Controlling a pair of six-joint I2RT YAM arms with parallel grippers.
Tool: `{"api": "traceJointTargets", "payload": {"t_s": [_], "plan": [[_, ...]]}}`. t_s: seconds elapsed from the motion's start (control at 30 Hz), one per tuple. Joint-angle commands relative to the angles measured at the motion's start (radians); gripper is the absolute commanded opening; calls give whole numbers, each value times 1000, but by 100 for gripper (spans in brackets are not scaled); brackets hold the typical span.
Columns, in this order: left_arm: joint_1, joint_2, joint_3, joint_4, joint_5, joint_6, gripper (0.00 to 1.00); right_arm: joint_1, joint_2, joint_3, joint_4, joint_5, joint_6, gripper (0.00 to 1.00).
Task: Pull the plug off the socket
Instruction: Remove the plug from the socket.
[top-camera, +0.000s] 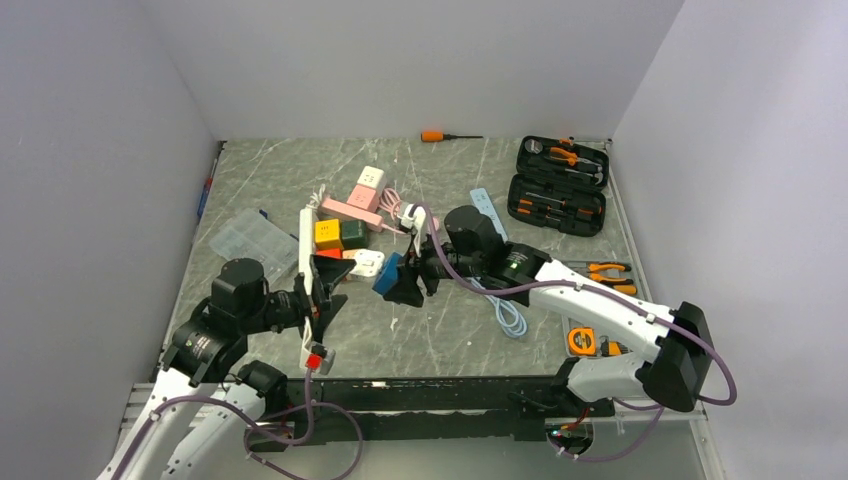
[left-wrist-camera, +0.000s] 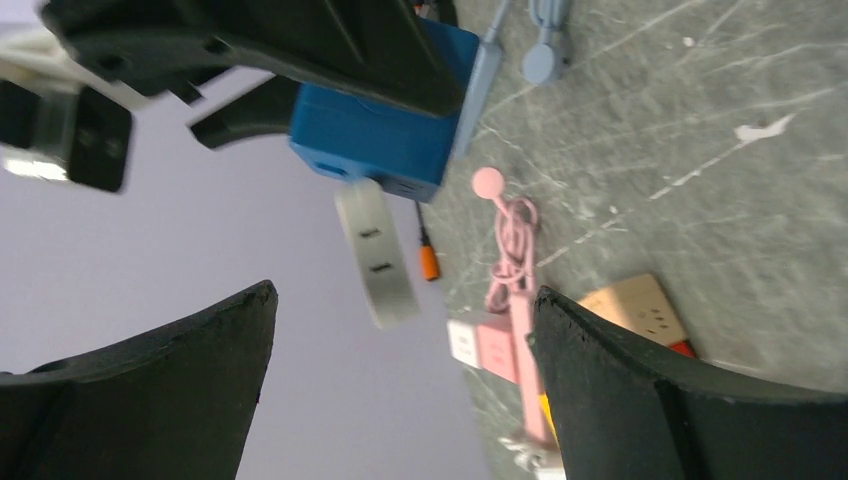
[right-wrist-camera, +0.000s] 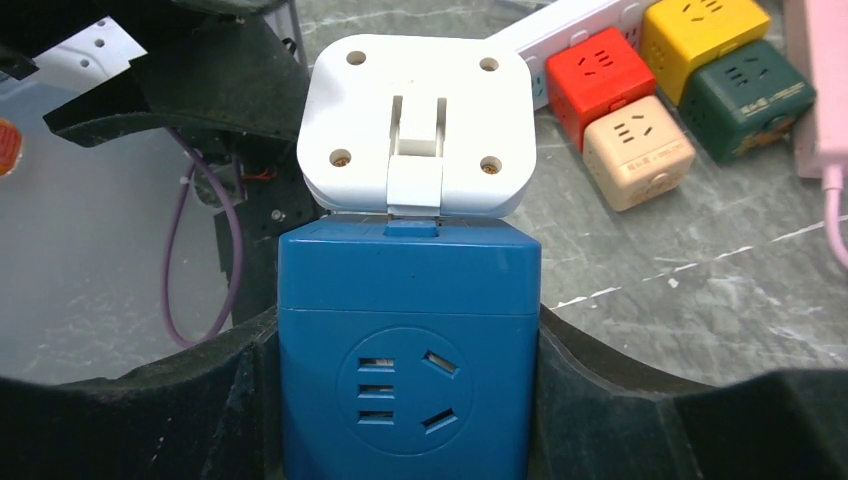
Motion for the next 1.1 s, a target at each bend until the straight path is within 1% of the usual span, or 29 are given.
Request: {"api": "traceJointTargets", "payload": {"t_s": [0.0, 0.1, 0.2, 0.37, 0.43, 0.57, 0.7, 0.77, 0.83, 1.07], "plan": [[-55, 27, -3, 147, -55, 35, 99, 11, 23, 64, 12, -45, 36, 0], [-95, 42, -6, 217, -93, -23, 99, 29, 40, 79, 5, -27, 31, 0], [-134, 75, 15, 211, -154, -31, 99, 44, 51, 93, -4, -17, 28, 0], [-152, 107, 17, 216, -214, -29, 99, 54, 49, 87, 1, -10, 33, 0], [-155, 125, 23, 232, -235, -42, 96, 59, 48, 83, -2, -7, 33, 0], [-155, 152, 51, 255, -267, -59, 82, 66, 44, 71, -7, -3, 35, 0], [-156, 166, 80, 241, -255, -67, 62, 68, 50, 68, -6, -3, 33, 0], [-159, 160, 78, 240, -247, -66, 56, 66, 58, 75, -10, -2, 30, 0], [-163, 152, 76, 226, -242, -62, 56, 67, 64, 79, -11, 0, 29, 0], [-199, 106, 33, 144, -240, -25, 62, 65, 81, 128, -22, -4, 17, 0]]}}
